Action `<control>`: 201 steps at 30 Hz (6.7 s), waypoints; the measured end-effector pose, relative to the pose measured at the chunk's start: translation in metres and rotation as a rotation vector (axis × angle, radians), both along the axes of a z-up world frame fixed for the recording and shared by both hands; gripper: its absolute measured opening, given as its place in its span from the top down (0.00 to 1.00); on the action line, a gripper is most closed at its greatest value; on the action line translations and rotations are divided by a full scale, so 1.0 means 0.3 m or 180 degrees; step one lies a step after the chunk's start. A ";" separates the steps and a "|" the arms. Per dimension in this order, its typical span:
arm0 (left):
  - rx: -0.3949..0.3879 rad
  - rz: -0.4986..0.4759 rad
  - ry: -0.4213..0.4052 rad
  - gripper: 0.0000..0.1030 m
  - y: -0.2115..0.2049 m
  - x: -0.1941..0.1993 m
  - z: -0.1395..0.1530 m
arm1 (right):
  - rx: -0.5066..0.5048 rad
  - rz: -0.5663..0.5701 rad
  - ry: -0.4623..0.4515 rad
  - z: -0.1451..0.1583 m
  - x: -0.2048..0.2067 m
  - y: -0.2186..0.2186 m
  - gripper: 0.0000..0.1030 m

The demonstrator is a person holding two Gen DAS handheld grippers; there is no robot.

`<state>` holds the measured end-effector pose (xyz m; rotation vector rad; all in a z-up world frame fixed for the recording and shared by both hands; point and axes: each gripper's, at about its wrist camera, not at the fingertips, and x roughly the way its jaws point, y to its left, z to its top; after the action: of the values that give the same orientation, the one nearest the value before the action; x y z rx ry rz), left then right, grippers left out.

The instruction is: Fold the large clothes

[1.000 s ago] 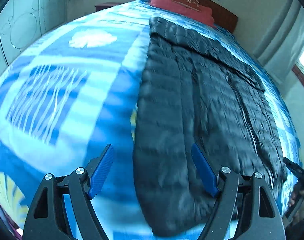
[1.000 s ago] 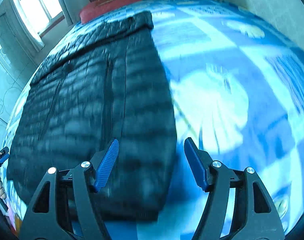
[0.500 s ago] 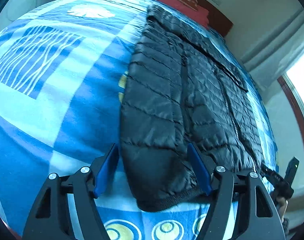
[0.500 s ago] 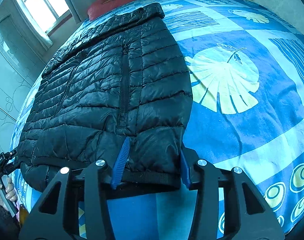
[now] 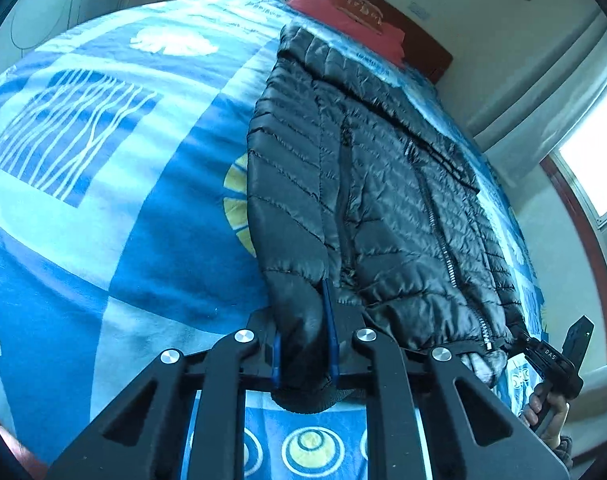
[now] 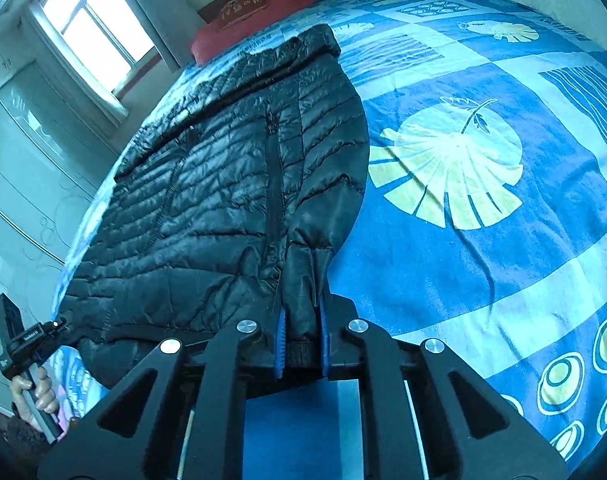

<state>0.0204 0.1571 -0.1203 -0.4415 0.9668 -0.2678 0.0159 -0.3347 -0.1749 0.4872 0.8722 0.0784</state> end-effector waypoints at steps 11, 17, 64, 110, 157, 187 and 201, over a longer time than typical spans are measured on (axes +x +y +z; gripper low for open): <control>-0.0218 -0.0202 -0.0458 0.86 0.010 -0.147 0.252 | 0.0399 0.0149 -0.0451 0.212 -0.164 -0.027 0.89; -0.0424 -0.0308 -0.0644 0.87 0.014 -0.264 0.373 | 0.0642 0.0155 -0.0704 0.330 -0.267 -0.048 0.89; 0.0457 0.0192 -0.0170 0.87 -0.147 1.392 0.003 | 0.0320 -0.0193 -0.0053 0.021 1.507 -0.113 0.86; 0.1018 0.0327 -0.0206 0.23 -0.274 1.451 0.041 | -0.1022 0.0213 -0.0294 0.089 1.576 0.267 0.38; 0.1021 0.0634 -0.0191 0.22 -0.124 1.013 0.073 | -0.1168 -0.0124 -0.0239 0.140 1.122 0.045 0.27; -0.0303 0.1201 -0.0010 0.75 0.018 0.596 -0.051 | -0.0187 -0.0457 -0.0102 0.016 0.675 -0.018 0.84; -0.0142 0.1081 0.0166 0.76 0.068 0.322 -0.017 | -0.0110 -0.0339 -0.0008 0.015 0.363 -0.010 0.84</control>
<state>0.1170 0.1775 -0.1254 -0.6469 0.9210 0.0295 0.1249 -0.3377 -0.1703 0.5002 0.8424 -0.0334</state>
